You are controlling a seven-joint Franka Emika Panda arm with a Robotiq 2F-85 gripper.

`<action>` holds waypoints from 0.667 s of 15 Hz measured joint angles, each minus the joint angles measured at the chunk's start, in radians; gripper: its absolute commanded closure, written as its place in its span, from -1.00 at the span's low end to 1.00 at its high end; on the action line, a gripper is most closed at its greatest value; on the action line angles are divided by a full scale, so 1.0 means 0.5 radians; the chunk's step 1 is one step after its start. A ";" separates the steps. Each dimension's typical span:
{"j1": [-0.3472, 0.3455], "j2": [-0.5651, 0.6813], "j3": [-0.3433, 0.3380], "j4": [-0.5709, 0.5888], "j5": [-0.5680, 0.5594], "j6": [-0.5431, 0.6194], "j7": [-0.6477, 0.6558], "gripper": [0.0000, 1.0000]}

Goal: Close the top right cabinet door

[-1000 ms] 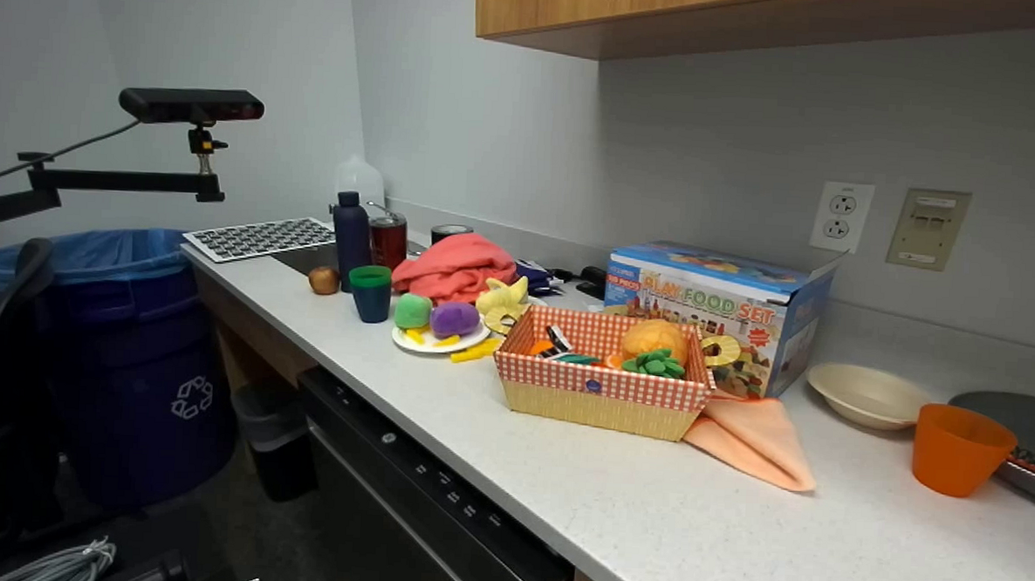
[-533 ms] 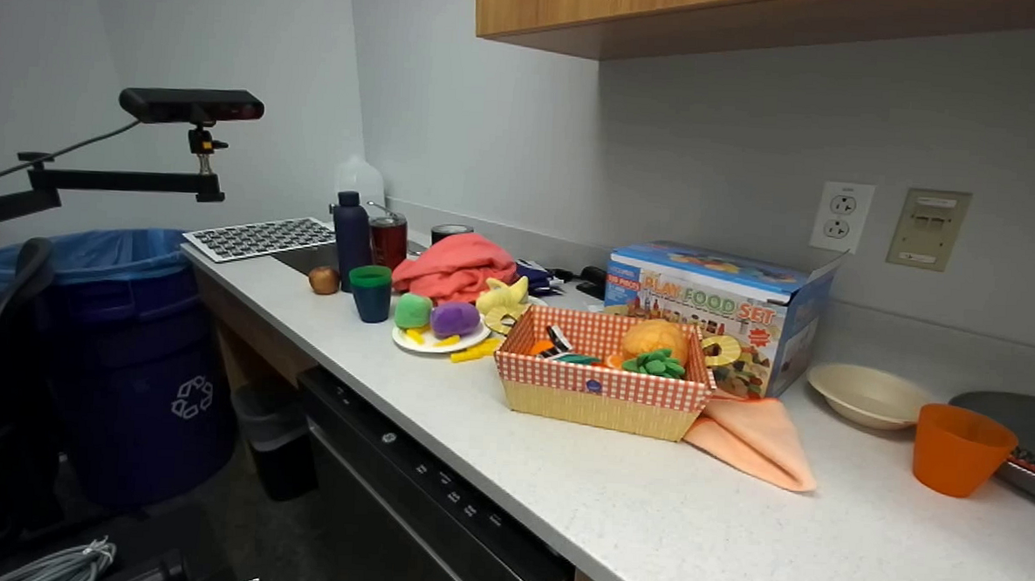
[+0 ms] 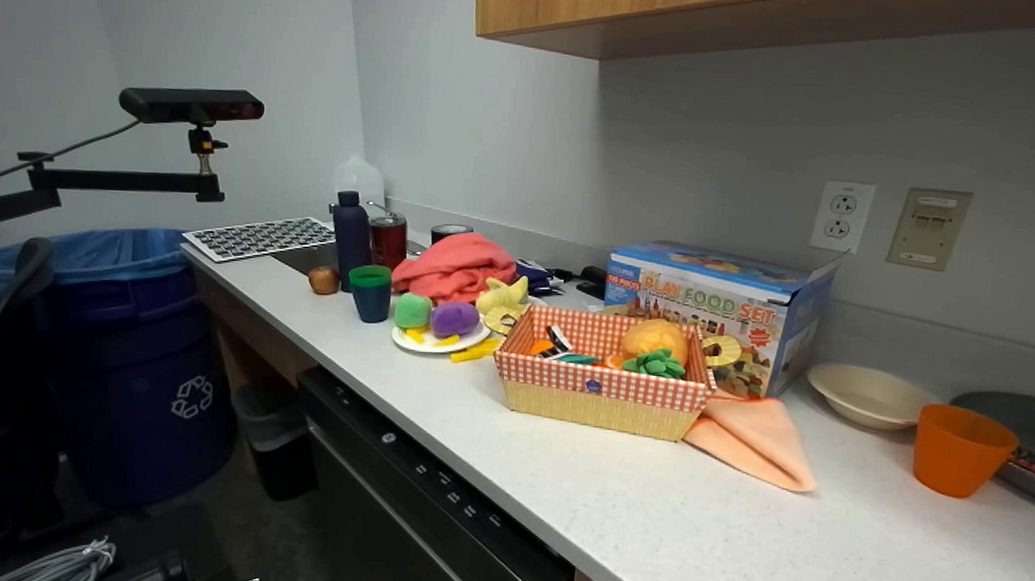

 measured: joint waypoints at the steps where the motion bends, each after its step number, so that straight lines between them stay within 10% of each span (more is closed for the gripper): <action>1: -0.017 0.049 0.034 0.029 -0.013 0.023 0.061 -1.00; 10: -0.171 0.364 0.290 0.282 0.138 0.075 0.009 -1.00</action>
